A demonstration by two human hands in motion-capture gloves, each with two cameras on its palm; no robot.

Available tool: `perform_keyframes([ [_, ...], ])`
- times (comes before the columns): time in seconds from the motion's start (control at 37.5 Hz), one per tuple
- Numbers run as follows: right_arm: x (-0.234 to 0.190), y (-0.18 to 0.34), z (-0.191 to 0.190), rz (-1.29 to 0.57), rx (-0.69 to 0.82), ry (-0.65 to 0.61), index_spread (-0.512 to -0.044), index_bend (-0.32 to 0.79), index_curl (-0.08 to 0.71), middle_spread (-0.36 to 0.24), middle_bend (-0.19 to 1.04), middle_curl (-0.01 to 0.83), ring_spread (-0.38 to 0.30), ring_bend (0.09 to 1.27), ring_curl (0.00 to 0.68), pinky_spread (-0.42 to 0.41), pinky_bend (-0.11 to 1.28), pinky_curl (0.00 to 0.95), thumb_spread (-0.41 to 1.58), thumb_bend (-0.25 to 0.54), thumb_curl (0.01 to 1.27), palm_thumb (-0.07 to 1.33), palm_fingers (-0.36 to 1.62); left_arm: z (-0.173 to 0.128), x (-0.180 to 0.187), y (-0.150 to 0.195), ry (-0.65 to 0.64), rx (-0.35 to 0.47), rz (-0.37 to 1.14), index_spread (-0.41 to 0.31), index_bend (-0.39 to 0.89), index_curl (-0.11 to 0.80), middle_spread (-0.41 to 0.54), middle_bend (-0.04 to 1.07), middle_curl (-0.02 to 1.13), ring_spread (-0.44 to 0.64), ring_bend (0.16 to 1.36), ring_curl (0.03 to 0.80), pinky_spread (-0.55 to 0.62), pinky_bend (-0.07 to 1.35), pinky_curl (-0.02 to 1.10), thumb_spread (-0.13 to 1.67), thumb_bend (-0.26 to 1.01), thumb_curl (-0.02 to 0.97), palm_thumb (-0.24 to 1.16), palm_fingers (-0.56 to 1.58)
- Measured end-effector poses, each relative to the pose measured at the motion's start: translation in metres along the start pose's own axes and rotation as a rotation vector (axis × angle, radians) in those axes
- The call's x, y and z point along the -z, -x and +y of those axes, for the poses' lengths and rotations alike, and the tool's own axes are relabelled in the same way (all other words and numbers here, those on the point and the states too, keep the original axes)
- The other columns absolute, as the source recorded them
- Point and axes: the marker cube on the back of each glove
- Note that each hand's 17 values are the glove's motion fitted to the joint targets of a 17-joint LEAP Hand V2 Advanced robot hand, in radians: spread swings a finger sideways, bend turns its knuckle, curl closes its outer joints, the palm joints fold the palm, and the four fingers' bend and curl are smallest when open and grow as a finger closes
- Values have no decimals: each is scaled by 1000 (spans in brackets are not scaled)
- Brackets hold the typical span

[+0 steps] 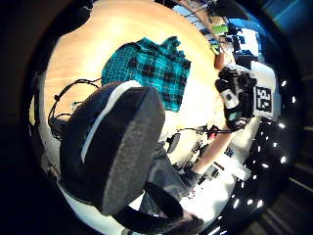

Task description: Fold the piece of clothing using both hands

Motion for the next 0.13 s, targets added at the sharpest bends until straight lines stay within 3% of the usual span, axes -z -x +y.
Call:
perform_keyframes([
  [0.05,3,-19,1,21,-27,-11,-250,70,54,-53,235,440,-145,714,411,-173,822,380,1063,-11,636,928,870,-3,-6,-5,53,-32,46,-32,166,338,156,153,259,143,631,313,197,654,327,1146,-19,221,76,385],
  [0.13,3,-32,-13,65,4,-142,-248,71,65,-54,233,440,-143,698,406,-166,794,372,1089,-8,625,937,885,-5,-9,-9,109,-59,118,-42,168,343,144,151,259,127,627,313,188,647,327,1152,-18,220,74,409],
])
